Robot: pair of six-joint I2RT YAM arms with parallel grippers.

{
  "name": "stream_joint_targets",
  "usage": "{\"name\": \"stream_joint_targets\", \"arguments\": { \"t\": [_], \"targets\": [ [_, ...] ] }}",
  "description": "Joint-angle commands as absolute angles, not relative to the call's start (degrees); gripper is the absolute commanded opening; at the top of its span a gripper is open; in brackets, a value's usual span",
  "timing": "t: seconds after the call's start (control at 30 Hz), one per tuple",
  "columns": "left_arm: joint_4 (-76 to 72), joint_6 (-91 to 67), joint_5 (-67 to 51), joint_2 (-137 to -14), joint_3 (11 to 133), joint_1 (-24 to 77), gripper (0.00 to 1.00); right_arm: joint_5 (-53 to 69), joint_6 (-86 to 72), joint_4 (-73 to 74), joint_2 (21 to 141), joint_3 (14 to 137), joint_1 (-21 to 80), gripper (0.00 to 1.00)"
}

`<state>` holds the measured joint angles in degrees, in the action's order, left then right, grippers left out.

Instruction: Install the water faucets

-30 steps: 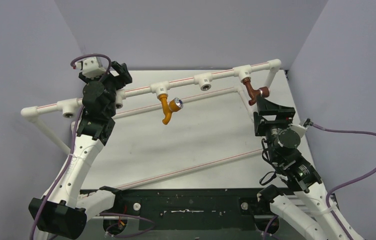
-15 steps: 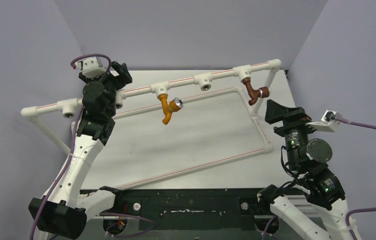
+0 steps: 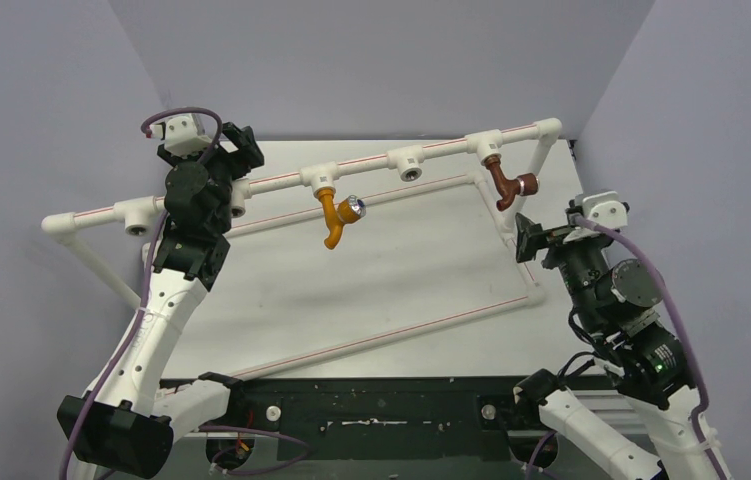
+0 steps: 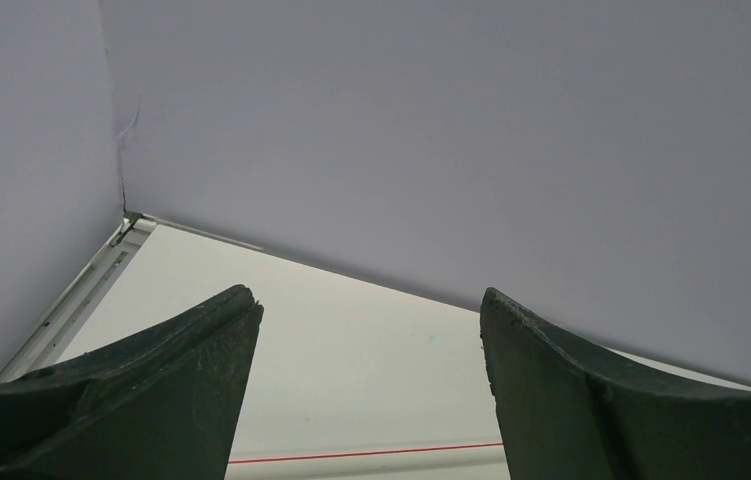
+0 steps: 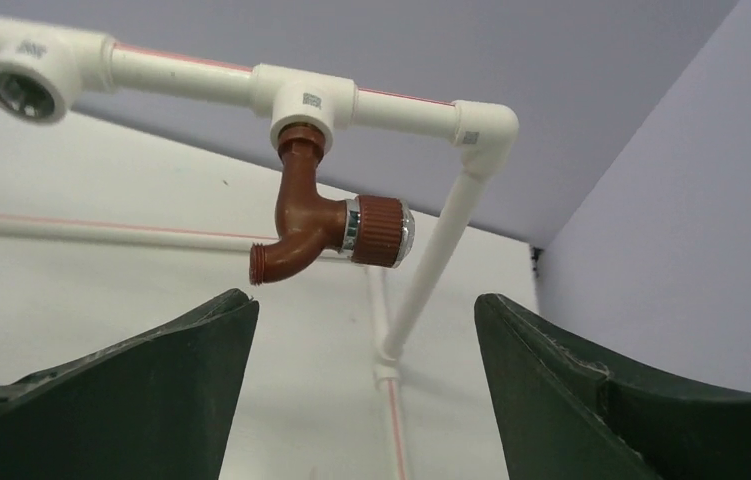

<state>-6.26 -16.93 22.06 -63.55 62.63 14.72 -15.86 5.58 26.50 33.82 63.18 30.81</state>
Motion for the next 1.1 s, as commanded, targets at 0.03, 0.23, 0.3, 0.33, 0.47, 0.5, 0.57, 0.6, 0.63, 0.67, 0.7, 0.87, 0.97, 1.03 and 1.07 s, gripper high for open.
{"name": "stream_joint_targets", "arguments": {
  "t": [0.03,0.23,0.3,0.33,0.47,0.5,0.57,0.6,0.63,0.67,0.7,0.87,0.97,1.03,1.07],
  "targets": [
    [8.2,-17.2,21.0,-66.9,58.3,15.6,0.78,-8.6,31.1,32.8,35.3,65.7,31.1,0.82],
    [8.2,-17.2,20.9,-66.8,58.3,15.6,0.78,-7.5,45.8,34.4,34.6,63.8,33.9,0.82],
    [8.3,-17.2,20.8,-66.8,58.4,15.6,0.78,-9.3,50.5,33.5,34.6,62.0,34.8,0.82],
    [8.3,-17.2,20.9,-66.8,58.4,15.6,0.78,-11.0,52.4,32.7,34.8,61.2,35.4,0.82],
    [8.2,-17.2,21.0,-66.8,58.3,15.6,0.78,-18.0,62.1,23.4,34.1,56.7,37.3,0.82],
    [8.2,-17.2,20.9,-66.8,58.3,15.6,0.78,-19.0,64.8,20.5,34.0,55.7,37.4,0.83],
    [8.2,-17.2,20.8,-66.9,58.4,15.7,0.78,-19.7,69.1,15.4,34.1,54.3,37.3,0.83],
    [8.3,-17.2,20.8,-66.9,58.4,15.6,0.78,-20.0,71.5,12.8,34.1,53.3,37.4,0.84],
    [8.2,-17.2,20.9,-66.8,58.4,15.6,0.78,-20.2,73.8,10.1,34.3,52.5,37.3,0.85],
    [8.2,-17.2,20.9,-66.8,58.3,15.6,0.78,-20.4,75.6,7.7,34.7,51.8,37.4,0.85],
    [8.2,-17.2,20.8,-66.8,58.3,15.6,0.78,-20.9,77.0,5.8,35.5,51.4,37.4,0.85],
    [8.2,-17.2,20.8,-66.9,58.4,15.6,0.78,-24.9,86.9,-4.2,40.0,48.0,38.4,0.85],
    [8.2,-17.2,20.8,-66.8,58.3,15.6,0.78,-25.0,88.5,-7.0,42.5,47.6,39.0,0.84],
    [8.2,-17.2,20.8,-66.8,58.3,15.6,0.78,-25.5,89.2,-7.9,44.1,47.7,39.2,0.83],
    [8.2,-17.2,20.9,-66.8,58.3,15.6,0.78,-25.9,89.5,-8.8,44.8,47.6,39.3,0.83]
  ]
}}
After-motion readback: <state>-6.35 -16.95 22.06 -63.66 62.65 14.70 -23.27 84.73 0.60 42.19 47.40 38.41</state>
